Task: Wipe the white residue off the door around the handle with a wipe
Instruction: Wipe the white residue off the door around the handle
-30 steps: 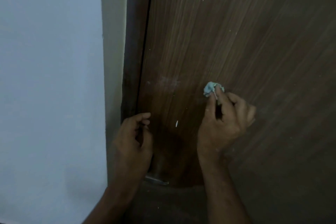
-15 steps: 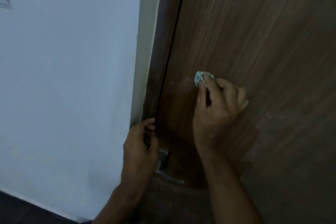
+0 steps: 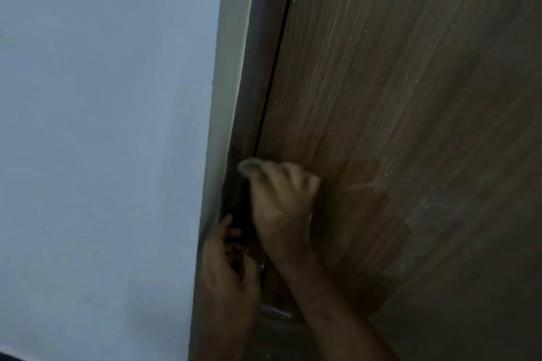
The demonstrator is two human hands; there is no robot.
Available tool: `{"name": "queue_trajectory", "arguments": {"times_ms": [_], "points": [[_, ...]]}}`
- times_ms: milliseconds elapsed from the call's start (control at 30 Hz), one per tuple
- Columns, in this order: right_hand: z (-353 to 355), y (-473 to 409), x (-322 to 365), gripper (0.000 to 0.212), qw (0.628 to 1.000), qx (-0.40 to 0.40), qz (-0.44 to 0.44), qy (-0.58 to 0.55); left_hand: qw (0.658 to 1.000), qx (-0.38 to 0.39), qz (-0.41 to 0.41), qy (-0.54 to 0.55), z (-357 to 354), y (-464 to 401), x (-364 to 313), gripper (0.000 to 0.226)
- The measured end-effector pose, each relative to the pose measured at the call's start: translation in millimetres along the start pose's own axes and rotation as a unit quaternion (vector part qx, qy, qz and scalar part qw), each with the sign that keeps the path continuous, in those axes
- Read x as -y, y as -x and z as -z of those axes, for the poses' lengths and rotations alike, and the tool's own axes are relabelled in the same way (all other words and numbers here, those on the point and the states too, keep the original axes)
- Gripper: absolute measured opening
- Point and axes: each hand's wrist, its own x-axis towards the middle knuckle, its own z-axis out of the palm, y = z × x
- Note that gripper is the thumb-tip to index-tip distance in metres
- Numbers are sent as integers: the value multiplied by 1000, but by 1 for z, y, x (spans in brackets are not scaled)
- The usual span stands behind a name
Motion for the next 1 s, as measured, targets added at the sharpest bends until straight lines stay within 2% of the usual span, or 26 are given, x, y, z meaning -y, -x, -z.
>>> {"name": "queue_trajectory", "arguments": {"times_ms": [67,133,167,233,333,400,500,600,633,667,767,833,900,1000], "points": [[-12,15,9,18,989,106,98,-32,1000,-18,9,10,-4,5,-1,65],[-18,28,10,22,975,166,140,-38,1000,-12,12,10,-4,9,1,70],[-17,31,9,23,972,176,149,-35,1000,-5,9,3,-3,11,2,72],[-8,26,2,20,981,141,128,-27,1000,14,-10,-19,-1,12,6,72],[14,4,-19,15,1000,4,-10,0,998,44,-31,-13,-5,8,3,62],[31,1,-36,14,990,-84,-108,13,996,70,-52,3,-14,5,-5,53],[62,27,-68,11,957,-159,-241,25,990,98,-88,44,-29,6,-16,52],[80,50,-91,11,898,-223,-379,19,985,112,-105,74,-41,9,-23,53],[80,54,-91,11,895,-221,-386,27,984,116,-102,84,-46,11,-25,52],[76,57,-88,10,911,-201,-360,37,984,120,-100,87,-49,12,-27,49],[58,67,-66,13,984,-46,-167,42,982,137,-120,52,-58,16,-32,47],[56,72,-67,16,995,20,-86,43,982,147,-111,51,-61,17,-30,49],[63,77,-78,14,992,-7,-116,50,982,149,-97,61,-59,16,-22,50],[71,84,-91,12,955,-119,-269,41,983,146,-92,66,-55,13,-10,50]]}}
